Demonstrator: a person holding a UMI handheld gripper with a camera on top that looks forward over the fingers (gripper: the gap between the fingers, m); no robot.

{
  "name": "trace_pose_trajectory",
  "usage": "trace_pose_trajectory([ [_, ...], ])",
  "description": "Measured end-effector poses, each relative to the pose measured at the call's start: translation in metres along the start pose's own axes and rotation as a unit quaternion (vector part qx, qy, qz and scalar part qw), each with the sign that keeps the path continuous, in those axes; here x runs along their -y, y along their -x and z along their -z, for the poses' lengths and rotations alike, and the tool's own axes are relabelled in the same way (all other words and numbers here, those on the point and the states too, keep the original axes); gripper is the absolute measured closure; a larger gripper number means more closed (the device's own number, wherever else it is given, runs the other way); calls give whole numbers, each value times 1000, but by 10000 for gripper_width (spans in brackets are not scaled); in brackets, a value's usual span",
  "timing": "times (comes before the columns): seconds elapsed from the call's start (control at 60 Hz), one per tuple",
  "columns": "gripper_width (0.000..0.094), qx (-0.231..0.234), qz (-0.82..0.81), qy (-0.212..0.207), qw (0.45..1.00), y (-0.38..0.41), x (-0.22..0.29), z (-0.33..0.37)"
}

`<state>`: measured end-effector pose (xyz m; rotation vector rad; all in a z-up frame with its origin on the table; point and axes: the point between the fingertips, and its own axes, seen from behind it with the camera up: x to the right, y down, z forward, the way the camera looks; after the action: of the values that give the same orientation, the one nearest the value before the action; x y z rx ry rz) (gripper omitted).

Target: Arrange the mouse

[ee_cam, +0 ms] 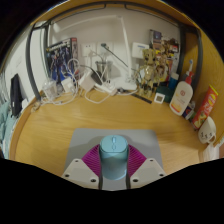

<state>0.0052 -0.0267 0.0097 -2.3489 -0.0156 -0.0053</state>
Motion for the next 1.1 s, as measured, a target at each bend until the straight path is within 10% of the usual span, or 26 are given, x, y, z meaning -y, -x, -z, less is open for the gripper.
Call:
trace_pose_trajectory([
  [0.167,588,-1,-5,14,1000,-2,-23,-10],
  [0.367,403,8,-12,27,1000,-1,-26,-7],
  [0.433,194,5,-18,20,1000,-4,-18,6],
  [0.667,74,13,-11,-33,999,-11,35,106],
  [1.1,86,30,-29,-115,993,-39,74,275],
])
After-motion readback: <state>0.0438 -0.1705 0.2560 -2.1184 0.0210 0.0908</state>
